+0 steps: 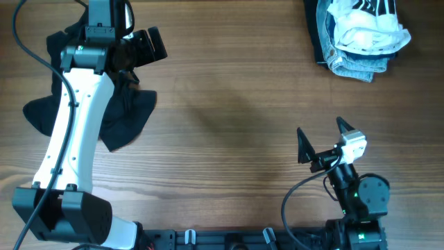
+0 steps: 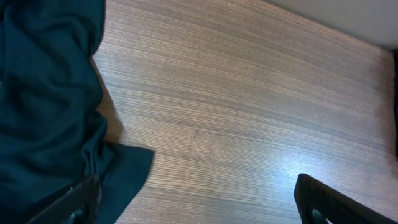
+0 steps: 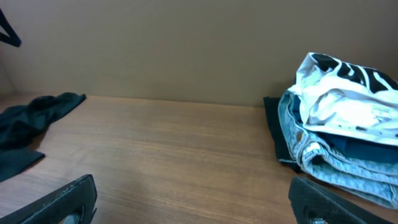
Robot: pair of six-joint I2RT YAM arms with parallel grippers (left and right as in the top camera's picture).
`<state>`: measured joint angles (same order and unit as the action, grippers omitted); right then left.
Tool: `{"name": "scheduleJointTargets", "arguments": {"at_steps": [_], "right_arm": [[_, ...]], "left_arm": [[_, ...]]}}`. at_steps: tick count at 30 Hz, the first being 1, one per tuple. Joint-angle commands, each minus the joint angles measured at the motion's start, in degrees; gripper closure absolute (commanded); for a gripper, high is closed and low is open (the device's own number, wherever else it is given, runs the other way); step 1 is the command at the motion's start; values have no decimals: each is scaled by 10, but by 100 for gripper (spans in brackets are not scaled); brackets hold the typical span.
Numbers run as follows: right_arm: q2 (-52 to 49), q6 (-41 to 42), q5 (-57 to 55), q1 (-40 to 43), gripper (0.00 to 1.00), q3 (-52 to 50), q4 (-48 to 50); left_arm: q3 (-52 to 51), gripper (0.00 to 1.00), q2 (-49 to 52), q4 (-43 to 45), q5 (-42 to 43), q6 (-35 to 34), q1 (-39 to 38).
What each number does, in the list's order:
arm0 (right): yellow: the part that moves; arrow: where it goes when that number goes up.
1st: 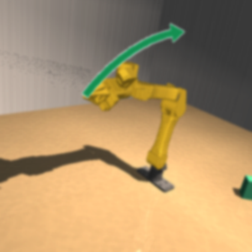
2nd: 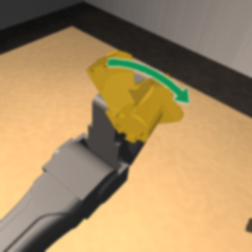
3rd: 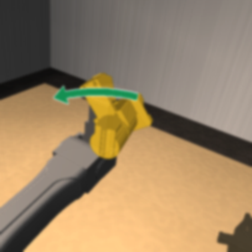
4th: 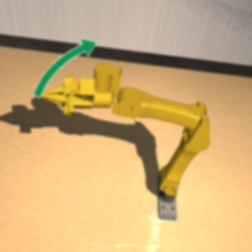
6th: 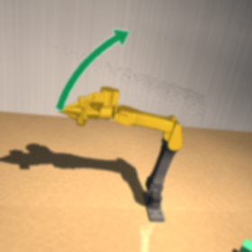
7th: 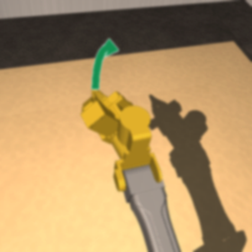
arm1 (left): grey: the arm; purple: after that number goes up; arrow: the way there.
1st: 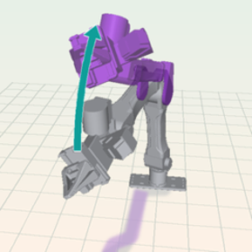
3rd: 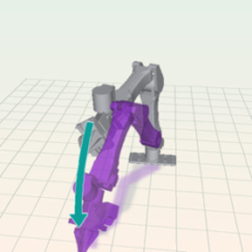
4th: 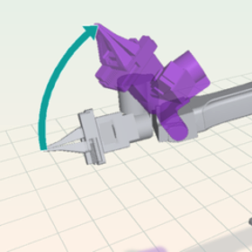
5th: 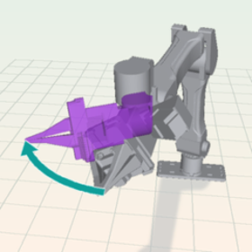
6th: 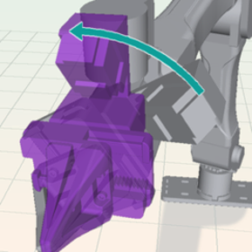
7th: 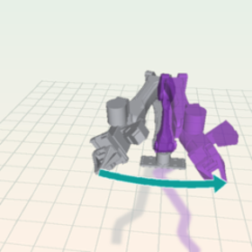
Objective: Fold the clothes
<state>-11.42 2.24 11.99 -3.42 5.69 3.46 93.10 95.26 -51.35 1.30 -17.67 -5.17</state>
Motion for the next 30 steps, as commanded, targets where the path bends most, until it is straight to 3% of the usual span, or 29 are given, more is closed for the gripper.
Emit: {"name": "scheduleJointTargets", "arguments": {"at_steps": [1,13,30], "right_arm": [[39,-5,-63,-17,0,-19,-1],[113,-7,-82,-19,0,-54,-31],[108,-7,-82,-19,0,-54,-33]], "left_arm": [[-1,0,5,1,-8,9,2],[-1,0,5,1,-8,9,2],[-1,0,5,1,-8,9,2]]}}
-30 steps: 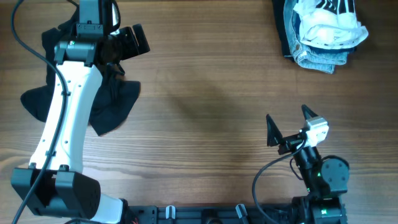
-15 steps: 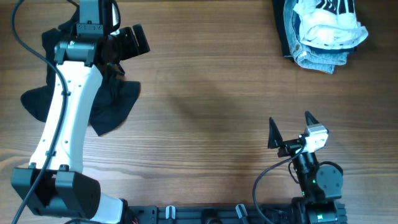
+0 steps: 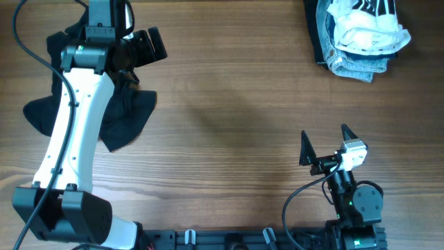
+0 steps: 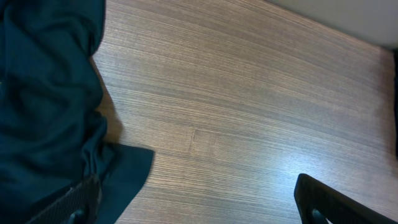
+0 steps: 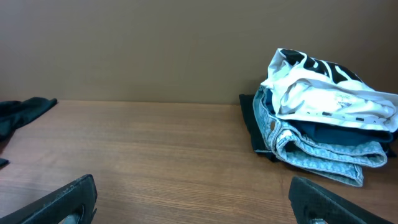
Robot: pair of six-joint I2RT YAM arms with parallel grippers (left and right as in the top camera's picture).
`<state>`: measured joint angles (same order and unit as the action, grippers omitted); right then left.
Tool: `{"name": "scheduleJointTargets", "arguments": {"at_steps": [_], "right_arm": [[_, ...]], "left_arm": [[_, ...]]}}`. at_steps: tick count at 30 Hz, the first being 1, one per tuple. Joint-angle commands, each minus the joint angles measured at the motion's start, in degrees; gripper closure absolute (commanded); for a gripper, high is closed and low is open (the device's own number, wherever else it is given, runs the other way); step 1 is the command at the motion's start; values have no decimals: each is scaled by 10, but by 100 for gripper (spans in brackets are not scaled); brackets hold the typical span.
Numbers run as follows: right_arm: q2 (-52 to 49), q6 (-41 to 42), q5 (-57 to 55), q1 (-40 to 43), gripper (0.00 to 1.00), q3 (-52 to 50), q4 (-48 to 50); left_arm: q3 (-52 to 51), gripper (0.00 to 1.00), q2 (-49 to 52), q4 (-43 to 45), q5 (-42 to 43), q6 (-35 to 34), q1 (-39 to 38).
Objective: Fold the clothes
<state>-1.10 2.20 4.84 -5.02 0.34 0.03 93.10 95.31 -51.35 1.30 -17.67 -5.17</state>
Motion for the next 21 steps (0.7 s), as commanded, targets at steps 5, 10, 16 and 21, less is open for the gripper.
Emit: {"name": "scheduleJointTargets", "arguments": {"at_steps": [5,10,16,21], "right_arm": [[5,-7,-10,-3,0,0,1],[5,-7,-10,-3,0,0,1],[5,-7,-10,-3,0,0,1],[5,-7,-10,-3,0,0,1]], "left_arm": [[-1,0,5,1,-8,9,2],[-1,0,5,1,-8,9,2],[-2,0,-1,-21,-8,9,1],[-56,0,-37,52,-8,9,1]]}}
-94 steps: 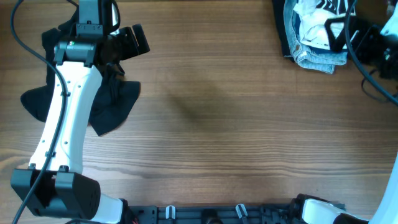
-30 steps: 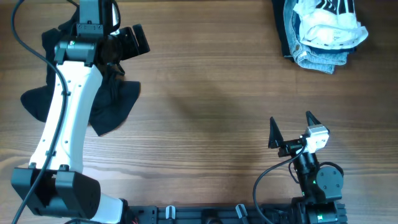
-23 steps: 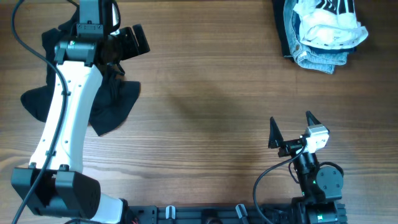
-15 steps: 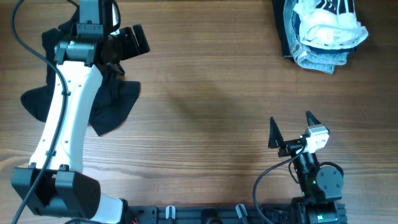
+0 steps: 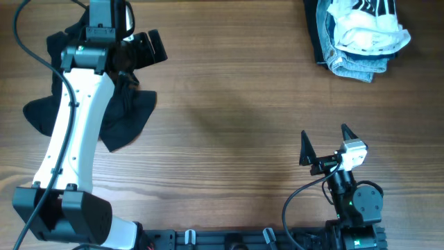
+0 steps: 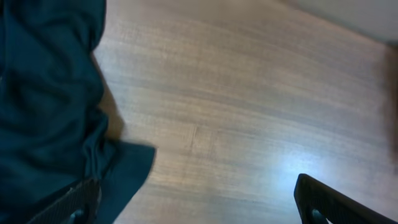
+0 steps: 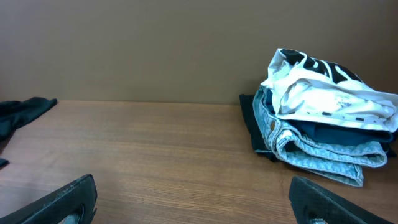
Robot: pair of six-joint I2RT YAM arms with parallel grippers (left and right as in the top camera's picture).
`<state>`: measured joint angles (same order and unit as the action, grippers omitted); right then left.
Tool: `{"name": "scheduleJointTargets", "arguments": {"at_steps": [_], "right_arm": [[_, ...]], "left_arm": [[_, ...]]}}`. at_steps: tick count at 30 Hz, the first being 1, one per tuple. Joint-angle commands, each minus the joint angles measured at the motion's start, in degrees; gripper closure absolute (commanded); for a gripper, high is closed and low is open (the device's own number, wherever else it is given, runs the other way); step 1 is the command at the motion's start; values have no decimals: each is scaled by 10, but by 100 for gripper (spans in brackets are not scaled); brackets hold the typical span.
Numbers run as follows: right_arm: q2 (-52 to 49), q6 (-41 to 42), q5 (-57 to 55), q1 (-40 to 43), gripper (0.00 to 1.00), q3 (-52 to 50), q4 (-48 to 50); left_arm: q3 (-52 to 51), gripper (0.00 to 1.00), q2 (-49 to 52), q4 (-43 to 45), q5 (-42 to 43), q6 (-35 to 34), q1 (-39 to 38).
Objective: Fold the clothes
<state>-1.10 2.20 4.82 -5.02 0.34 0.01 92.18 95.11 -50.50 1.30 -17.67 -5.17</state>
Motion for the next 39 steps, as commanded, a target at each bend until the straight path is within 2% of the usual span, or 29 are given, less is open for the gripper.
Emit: {"name": "scheduleJointTargets", "arguments": {"at_steps": [1,6,9,13,19,22,27,34,39], "right_arm": [[5,-7,-10,-3,0,0,2],[5,-7,-10,-3,0,0,2],[5,-7,-10,-3,0,0,2],[5,-7,-10,-3,0,0,2],[5,-7,-10,-3,0,0,2],[5,-7,-10,-3,0,0,2],[5,-7,-10,-3,0,0,2],[5,-7,-10,-3,0,0,2],[5,-7,-10,-3,0,0,2]], "left_arm": [[-71,0,-50,69,-8,9,1],[-251,0,-153,236,-8,9,10],[-408,0,-248,366,-7,7,16],[-556,0,-349,464,-3,7,28],[-753,0,-523,570,49,7,64],[-829,0,-623,594,64,7,79],[-888,0,-741,592,66,10,81],[-918,0,-834,553,83,44,81],[-918,0,-862,518,82,54,81]]}}
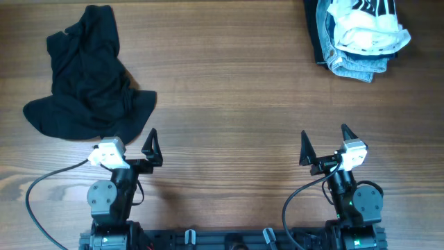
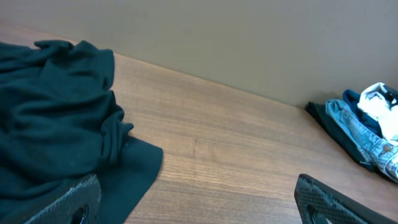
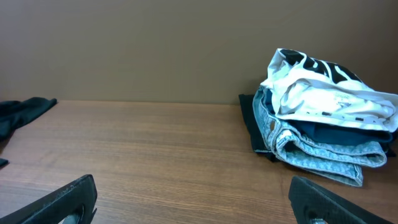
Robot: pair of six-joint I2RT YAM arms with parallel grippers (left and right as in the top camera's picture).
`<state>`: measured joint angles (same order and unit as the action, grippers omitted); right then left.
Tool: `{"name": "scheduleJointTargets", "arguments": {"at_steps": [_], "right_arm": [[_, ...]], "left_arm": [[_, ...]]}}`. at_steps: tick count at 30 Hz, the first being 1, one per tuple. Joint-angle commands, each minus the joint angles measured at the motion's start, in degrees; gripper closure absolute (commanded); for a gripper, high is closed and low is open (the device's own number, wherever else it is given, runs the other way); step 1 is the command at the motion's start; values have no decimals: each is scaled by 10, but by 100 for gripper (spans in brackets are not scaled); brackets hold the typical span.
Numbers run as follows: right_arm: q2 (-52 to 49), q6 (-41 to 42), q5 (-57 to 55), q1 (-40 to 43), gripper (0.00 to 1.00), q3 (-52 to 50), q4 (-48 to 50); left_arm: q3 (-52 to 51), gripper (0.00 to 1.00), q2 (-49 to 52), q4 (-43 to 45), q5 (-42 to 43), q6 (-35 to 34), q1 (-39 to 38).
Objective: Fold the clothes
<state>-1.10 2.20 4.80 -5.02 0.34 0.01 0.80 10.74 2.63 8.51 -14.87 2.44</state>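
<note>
A crumpled dark teal garment (image 1: 87, 73) lies unfolded at the table's far left, also filling the left of the left wrist view (image 2: 53, 118). A stack of folded clothes (image 1: 357, 35), denim under white and black, rests at the far right corner (image 3: 323, 118). My left gripper (image 1: 132, 149) is open near the front edge, just in front of the dark garment, holding nothing. My right gripper (image 1: 325, 147) is open near the front right, also holding nothing.
The wooden table (image 1: 229, 104) spreads between the two piles. A plain wall (image 3: 155, 43) rises behind the table's far edge. Cables and the arm bases (image 1: 229, 239) sit along the front edge.
My left arm, stretched out over the dark garment at the far left, is now drawn back to the front edge. The garment lies uncovered. The right arm is unchanged.
My left gripper hung open over the dark garment at the far left through all earlier moments. My right gripper drew back slightly toward the front edge, then stayed. Now both arms rest at the front, grippers open.
</note>
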Motion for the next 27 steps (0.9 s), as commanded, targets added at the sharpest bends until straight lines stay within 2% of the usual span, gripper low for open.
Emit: {"name": "scheduleJointTargets", "arguments": {"at_steps": [1,5,13,27], "right_arm": [[5,-7,-10,-3,0,0,2],[5,-7,-10,-3,0,0,2],[5,-7,-10,-3,0,0,2],[5,-7,-10,-3,0,0,2]], "left_arm": [[-5,0,-20,-19,9,27,5],[-5,0,-39,-60,7,27,5],[-5,0,-107,-61,7,26,6],[-5,0,-105,-61,6,27,6]]}}
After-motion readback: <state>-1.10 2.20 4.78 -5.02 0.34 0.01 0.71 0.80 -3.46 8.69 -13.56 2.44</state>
